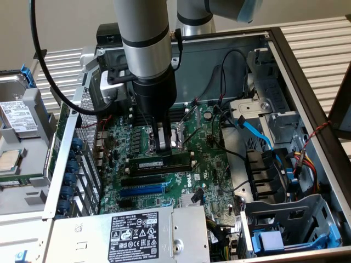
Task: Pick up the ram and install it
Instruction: 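Insert the ram into the slot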
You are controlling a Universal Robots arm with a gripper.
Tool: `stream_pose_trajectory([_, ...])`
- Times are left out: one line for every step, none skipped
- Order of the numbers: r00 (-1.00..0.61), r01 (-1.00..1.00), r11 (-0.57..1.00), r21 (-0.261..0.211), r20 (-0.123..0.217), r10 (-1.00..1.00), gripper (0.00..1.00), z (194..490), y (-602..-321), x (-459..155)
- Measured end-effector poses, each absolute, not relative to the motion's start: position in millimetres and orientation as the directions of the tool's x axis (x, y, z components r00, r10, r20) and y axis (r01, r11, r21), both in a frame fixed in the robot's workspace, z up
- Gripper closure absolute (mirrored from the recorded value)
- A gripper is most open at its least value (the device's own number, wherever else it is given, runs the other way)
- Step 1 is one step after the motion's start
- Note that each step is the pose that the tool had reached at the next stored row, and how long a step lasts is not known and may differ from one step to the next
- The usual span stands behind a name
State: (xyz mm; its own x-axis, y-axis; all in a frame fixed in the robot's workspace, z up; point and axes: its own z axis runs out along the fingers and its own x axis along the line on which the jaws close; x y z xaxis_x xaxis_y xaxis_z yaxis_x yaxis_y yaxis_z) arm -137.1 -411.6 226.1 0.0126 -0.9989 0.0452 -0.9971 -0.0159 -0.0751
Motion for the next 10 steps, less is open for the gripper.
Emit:
stream_pose_trajectory([0.013, -0.997, -0.016, -0.075, 0.045, -0.999, 0.86, 226.0, -411.6, -137.2])
stream_pose_trajectory([0.013, -0.997, -0.016, -0.075, 0.045, -0.999, 0.86, 226.0, -411.6, -137.2])
stream_pose_trajectory([0.012, -0.997, -0.016, -0.075, 0.045, -0.999, 0.85, 226.0, -411.7, -137.2])
stream_pose_trajectory([0.012, -0.997, -0.016, -0.075, 0.045, -0.999, 0.78, 226.0, -411.7, -137.2])
stream_pose_trajectory([0.012, -0.997, -0.016, -0.075, 0.045, -0.999, 0.78, 226.0, -411.7, -137.2])
stream_pose_trajectory([0.012, -0.997, -0.016, -0.075, 0.045, -0.999, 0.78, 226.1, -411.7, -137.2])
stream_pose_trajectory([0.012, -0.997, -0.016, -0.075, 0.045, -0.999, 0.78, 226.1, -411.7, -137.2])
stream_pose_trajectory([0.012, -0.997, -0.016, -0.075, 0.045, -0.999, 0.78, 226.1, -411.7, -137.3])
stream_pose_trajectory([0.012, -0.997, -0.016, -0.075, 0.045, -0.999, 0.78, 226.1, -411.7, -137.3])
stream_pose_trajectory([0.013, -0.997, -0.016, -0.075, 0.045, -0.999, 0.78, 226.4, -411.8, -137.3])
